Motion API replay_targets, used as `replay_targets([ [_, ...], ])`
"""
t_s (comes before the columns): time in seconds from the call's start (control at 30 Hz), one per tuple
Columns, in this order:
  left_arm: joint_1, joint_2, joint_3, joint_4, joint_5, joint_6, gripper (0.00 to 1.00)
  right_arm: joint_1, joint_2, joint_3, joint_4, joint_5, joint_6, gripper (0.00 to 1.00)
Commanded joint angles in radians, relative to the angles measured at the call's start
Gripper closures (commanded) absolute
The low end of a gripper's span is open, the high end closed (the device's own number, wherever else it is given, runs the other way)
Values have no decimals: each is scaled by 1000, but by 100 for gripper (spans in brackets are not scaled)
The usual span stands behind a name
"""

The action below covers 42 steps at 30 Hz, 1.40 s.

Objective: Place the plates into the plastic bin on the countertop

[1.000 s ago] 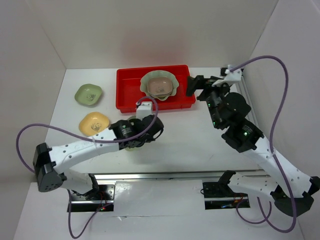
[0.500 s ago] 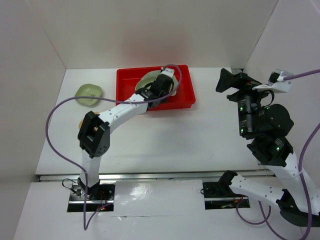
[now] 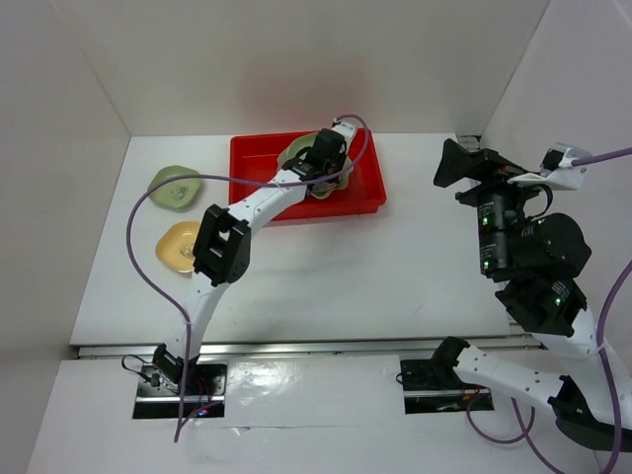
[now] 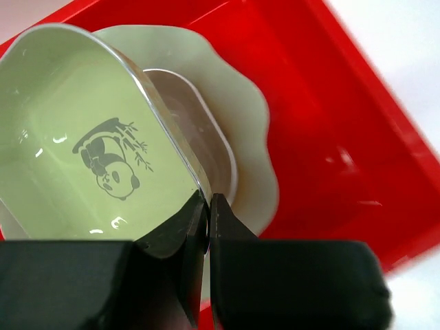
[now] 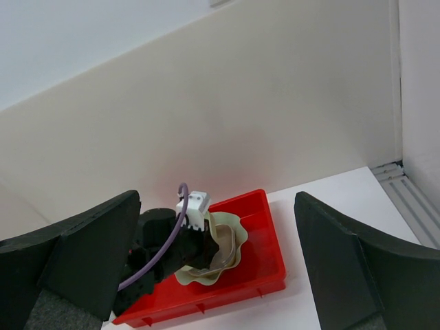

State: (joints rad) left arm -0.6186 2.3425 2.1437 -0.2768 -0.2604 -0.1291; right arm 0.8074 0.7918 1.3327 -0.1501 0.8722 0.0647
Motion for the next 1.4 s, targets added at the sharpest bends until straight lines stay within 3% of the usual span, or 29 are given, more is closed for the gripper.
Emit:
replay_targets([
  [0.0, 22, 44, 82, 53, 7, 42, 100, 19, -17, -10, 15, 21, -13, 0],
  [0.13, 31, 78, 133, 53, -19, 71, 100, 29, -17, -20, 24, 21, -13, 0],
  [0.2, 40, 87, 147, 53, -7, 62, 91, 29, 9, -20, 24, 21, -13, 0],
  [0.23, 49, 87, 147, 53, -7, 49, 82, 29, 9, -20, 24, 21, -13, 0],
  [0.4, 49, 37, 76, 74, -7, 16, 0, 29, 40, -20, 24, 21, -22, 0],
  [0.53, 49, -60, 10, 94, 12, -6, 0, 29, 50, -20, 34, 21, -22, 0],
  [0.7, 95, -261, -63, -4, -100, -159, 0, 29, 73, -20, 34, 2, -22, 0],
  [0.83, 238, -385, -102, -305, -103, -432, 0, 29, 125, -20, 14, -16, -22, 0],
  [0.97, 364, -552, -282, -545, -129, -634, 0, 10, 207, 17, -38, -117, 6, 0],
  [1.0, 406, -598, -404, -596, -173, -711, 0, -3, 242, 17, -49, -149, 26, 0],
  [1.07, 460, -735, -616, -596, -191, -804, 0, -39, 276, 17, -65, -250, 49, 0],
  [1.2, 609, -889, -873, -595, -133, -894, 0, -114, 323, -22, -39, -427, 90, 0],
  [1.37, 709, -902, -1030, -611, -85, -974, 0, -186, 348, -63, 0, -552, 133, 0],
])
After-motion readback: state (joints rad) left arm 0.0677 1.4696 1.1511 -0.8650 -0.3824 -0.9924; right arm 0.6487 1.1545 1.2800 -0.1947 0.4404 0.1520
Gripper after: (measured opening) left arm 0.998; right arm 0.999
